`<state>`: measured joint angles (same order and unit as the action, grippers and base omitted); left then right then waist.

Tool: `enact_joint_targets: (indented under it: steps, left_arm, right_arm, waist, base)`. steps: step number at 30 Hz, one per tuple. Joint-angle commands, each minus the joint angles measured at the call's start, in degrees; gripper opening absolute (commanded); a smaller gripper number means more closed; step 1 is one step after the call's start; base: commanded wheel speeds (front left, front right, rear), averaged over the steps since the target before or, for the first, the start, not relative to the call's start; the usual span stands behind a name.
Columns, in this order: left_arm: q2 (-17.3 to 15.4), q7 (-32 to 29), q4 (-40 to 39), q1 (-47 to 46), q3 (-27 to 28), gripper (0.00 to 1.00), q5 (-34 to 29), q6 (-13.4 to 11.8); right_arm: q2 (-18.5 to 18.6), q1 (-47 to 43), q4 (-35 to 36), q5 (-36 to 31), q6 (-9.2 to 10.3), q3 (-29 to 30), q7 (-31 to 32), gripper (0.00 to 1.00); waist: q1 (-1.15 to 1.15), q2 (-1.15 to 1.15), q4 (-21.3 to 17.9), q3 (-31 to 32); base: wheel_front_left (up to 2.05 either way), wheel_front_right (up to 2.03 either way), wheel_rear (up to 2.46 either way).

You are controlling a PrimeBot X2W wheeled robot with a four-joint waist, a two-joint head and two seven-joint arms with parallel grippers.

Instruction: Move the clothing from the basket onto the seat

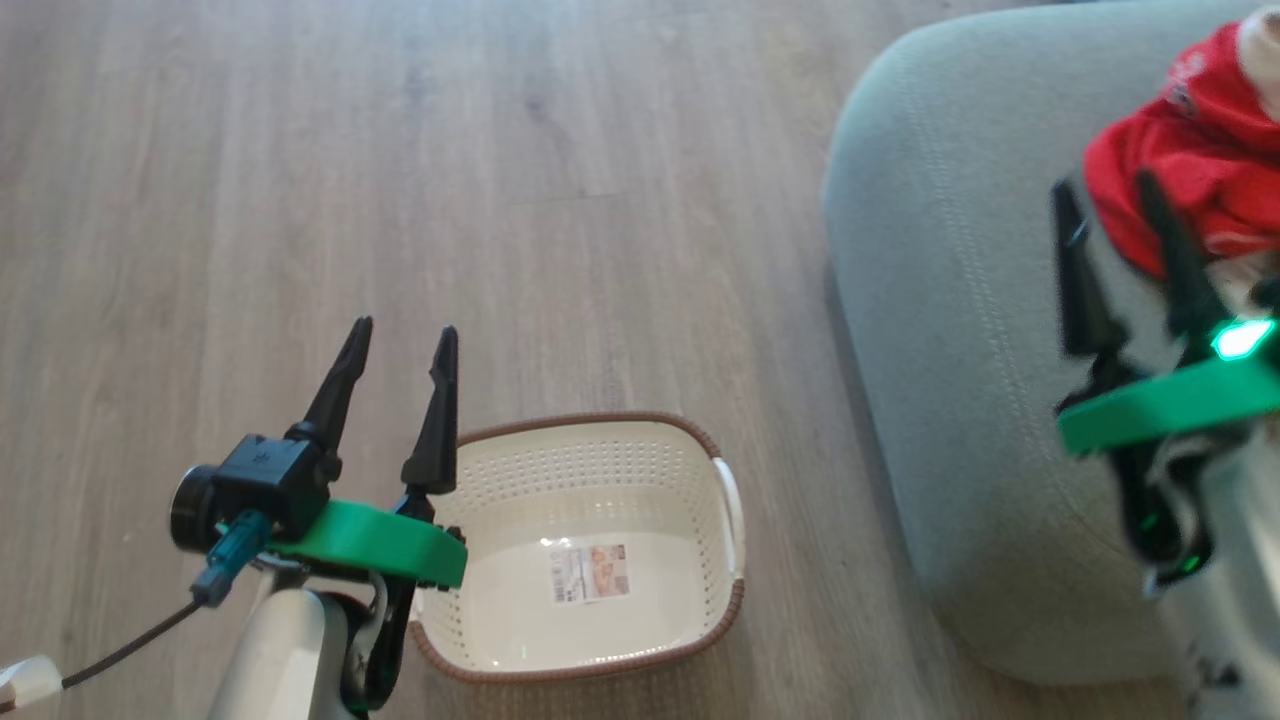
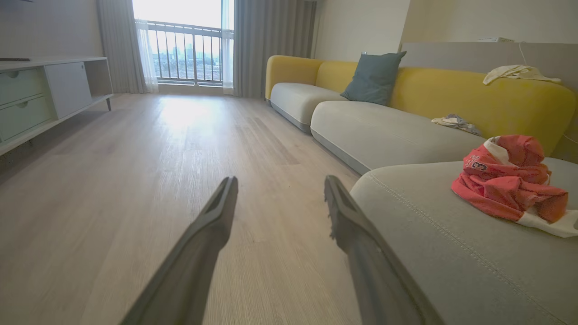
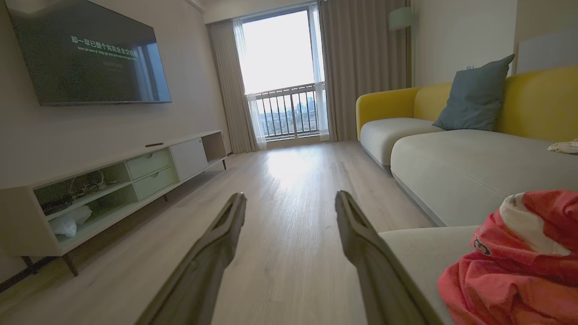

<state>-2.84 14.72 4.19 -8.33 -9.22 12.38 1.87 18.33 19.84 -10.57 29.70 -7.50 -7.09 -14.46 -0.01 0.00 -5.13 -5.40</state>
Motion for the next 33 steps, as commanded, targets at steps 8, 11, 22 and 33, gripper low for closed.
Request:
enact_joint_targets:
  steps: [8,11,22,33]
  left_arm:
    - [-0.05,0.28,-3.14,0.11,3.24,1.00,-0.77,-4.41]
    - [-0.04,0.28,-3.15,0.66,2.66,1.00,-1.09,-5.06]
    - [-0.04,0.28,-0.65,1.86,2.47,1.00,-3.86,-6.85]
    - [-0.04,0.28,-0.13,2.10,2.31,1.00,-2.14,-6.40]
  right_arm:
    - [-6.16,-7.39,1.86,-5.87,0.01,-0.17,-0.53,1.00]
    - [-7.62,-8.34,1.20,-7.70,0.01,0.44,-0.53,1.00]
    - [-11.25,-9.93,-0.36,-12.84,0.01,0.55,-0.53,1.00]
    - [-12.68,-10.44,-1.11,-14.53,0.01,1.11,-0.53,1.00]
  waist:
    - [0.01,0.00,5.25,0.26]
    - [0.01,0.00,6.23,0.33]
    - [0.01,0.00,7.47,0.36]
    - [0.01,0.00,7.12,0.02]
  base:
    - [0.00,0.00,0.00]
    - [0.00,0.00,0.00]
    - [0.00,0.00,0.00]
    - [0.00,0.00,0.00]
